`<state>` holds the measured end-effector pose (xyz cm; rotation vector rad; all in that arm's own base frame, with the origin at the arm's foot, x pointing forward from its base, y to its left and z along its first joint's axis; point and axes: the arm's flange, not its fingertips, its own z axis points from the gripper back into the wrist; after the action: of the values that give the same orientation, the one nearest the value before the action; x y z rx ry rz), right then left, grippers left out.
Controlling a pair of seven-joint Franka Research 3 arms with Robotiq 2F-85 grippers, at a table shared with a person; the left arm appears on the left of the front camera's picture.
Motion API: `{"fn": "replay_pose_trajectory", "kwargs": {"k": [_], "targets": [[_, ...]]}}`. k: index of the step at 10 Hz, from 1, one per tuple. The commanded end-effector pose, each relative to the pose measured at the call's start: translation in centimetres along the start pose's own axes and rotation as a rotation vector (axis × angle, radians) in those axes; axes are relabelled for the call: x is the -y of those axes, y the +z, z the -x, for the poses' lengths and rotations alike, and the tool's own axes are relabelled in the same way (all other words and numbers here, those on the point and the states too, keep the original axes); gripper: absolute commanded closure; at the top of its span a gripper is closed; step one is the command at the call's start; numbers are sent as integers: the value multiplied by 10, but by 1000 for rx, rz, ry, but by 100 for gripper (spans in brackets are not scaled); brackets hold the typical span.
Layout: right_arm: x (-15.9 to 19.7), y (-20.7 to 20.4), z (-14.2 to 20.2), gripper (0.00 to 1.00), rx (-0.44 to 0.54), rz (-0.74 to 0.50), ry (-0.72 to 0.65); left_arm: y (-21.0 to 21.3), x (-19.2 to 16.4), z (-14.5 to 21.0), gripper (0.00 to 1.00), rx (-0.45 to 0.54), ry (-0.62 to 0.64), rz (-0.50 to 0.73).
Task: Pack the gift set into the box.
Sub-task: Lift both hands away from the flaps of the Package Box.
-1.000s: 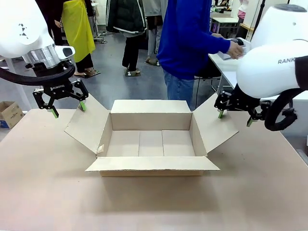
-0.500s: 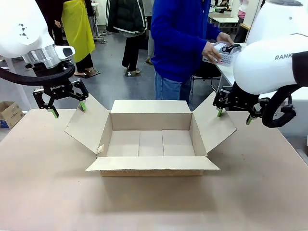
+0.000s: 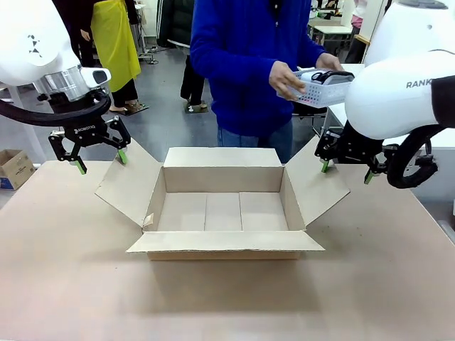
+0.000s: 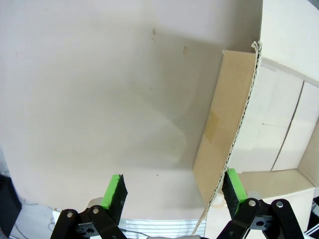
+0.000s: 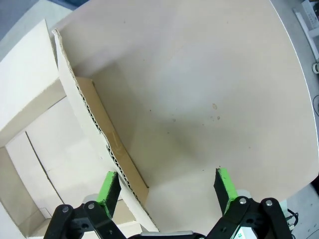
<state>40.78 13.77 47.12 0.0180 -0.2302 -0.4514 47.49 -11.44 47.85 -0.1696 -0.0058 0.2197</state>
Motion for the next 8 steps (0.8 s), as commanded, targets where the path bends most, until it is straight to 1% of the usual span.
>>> {"fn": "replay_pose_trajectory", "kwargs": {"k": [1,8], "targets": [[-1,3,-2,0,7,14,-11,2,-1,0,0,2,13,-22],[-1,3,-2,0,7,14,-11,2,-1,0,0,2,13,-22]]}}
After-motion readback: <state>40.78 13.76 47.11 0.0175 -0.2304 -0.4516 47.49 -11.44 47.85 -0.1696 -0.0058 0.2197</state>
